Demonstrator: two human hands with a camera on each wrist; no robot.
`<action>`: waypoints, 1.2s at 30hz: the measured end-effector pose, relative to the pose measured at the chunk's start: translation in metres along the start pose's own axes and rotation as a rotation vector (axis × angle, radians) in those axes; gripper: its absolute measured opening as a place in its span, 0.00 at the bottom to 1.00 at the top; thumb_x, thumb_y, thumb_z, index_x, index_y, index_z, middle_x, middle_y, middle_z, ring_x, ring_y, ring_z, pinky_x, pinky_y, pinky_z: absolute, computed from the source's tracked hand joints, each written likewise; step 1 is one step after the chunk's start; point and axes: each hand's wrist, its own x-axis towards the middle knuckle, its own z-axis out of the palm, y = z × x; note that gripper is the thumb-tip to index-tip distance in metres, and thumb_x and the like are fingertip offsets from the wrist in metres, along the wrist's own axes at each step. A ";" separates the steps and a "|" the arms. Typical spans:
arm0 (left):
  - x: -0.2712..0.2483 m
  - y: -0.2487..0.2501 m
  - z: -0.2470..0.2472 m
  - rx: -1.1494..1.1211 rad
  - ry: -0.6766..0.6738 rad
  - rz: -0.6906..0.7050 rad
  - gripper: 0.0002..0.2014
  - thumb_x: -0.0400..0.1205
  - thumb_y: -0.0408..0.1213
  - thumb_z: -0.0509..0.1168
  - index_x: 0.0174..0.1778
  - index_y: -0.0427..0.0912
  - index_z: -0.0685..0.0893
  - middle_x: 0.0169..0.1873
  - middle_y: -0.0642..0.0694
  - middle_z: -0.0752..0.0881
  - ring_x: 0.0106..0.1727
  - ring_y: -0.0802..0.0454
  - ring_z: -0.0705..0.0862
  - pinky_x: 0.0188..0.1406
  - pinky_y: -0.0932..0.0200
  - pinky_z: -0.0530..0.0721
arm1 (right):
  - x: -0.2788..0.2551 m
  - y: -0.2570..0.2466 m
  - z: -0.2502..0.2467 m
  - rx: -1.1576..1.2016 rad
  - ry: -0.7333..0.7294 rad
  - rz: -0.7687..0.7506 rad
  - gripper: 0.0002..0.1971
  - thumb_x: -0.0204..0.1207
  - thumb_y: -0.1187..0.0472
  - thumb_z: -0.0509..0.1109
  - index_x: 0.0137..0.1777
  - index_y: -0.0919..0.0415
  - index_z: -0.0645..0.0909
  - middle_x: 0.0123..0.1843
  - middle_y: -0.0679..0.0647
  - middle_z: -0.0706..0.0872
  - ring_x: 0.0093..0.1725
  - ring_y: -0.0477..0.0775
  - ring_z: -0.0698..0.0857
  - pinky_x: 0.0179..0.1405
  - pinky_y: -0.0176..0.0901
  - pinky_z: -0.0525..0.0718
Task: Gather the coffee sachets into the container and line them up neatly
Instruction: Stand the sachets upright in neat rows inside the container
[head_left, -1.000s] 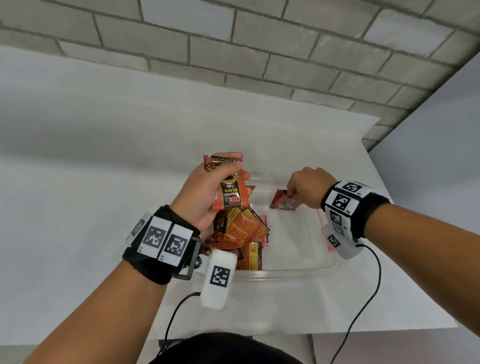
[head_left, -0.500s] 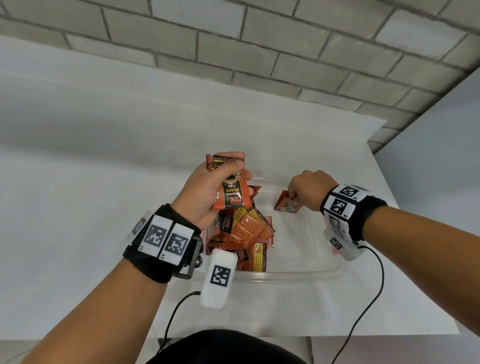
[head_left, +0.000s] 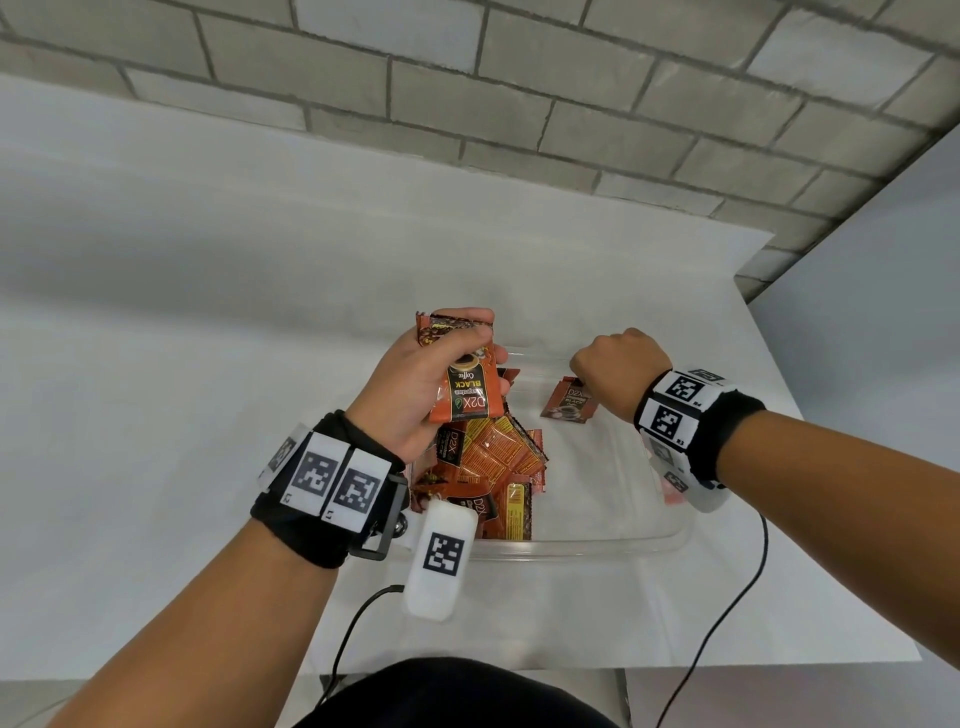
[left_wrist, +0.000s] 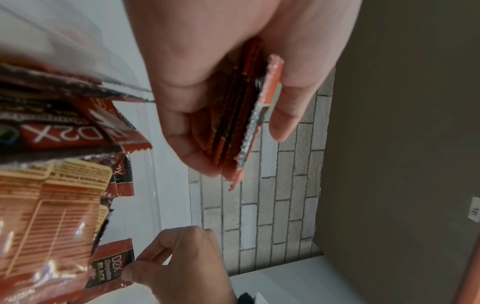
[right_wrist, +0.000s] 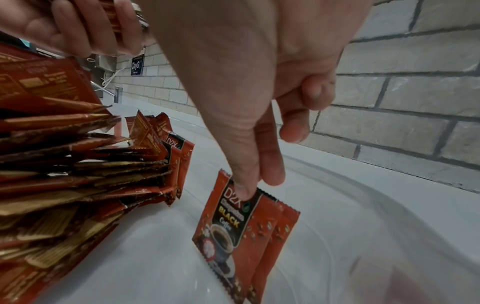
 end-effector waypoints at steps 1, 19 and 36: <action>0.000 0.000 0.000 0.005 0.000 0.002 0.21 0.69 0.38 0.68 0.59 0.38 0.82 0.38 0.38 0.86 0.32 0.45 0.86 0.31 0.57 0.87 | 0.000 0.000 0.000 -0.005 -0.003 -0.002 0.22 0.80 0.62 0.64 0.29 0.56 0.57 0.28 0.49 0.63 0.34 0.57 0.72 0.42 0.43 0.65; 0.002 -0.002 -0.005 0.010 0.011 -0.005 0.13 0.78 0.34 0.65 0.58 0.38 0.82 0.39 0.37 0.85 0.33 0.44 0.85 0.33 0.56 0.87 | -0.007 -0.012 0.003 0.173 0.065 -0.115 0.21 0.80 0.69 0.59 0.71 0.55 0.64 0.46 0.55 0.72 0.35 0.58 0.74 0.32 0.46 0.69; 0.002 -0.003 -0.007 -0.004 0.009 -0.005 0.22 0.69 0.38 0.68 0.59 0.37 0.81 0.39 0.36 0.85 0.34 0.43 0.85 0.32 0.56 0.87 | -0.012 -0.012 0.009 0.197 -0.450 -0.076 0.17 0.80 0.60 0.59 0.67 0.56 0.79 0.58 0.54 0.83 0.49 0.56 0.81 0.40 0.40 0.75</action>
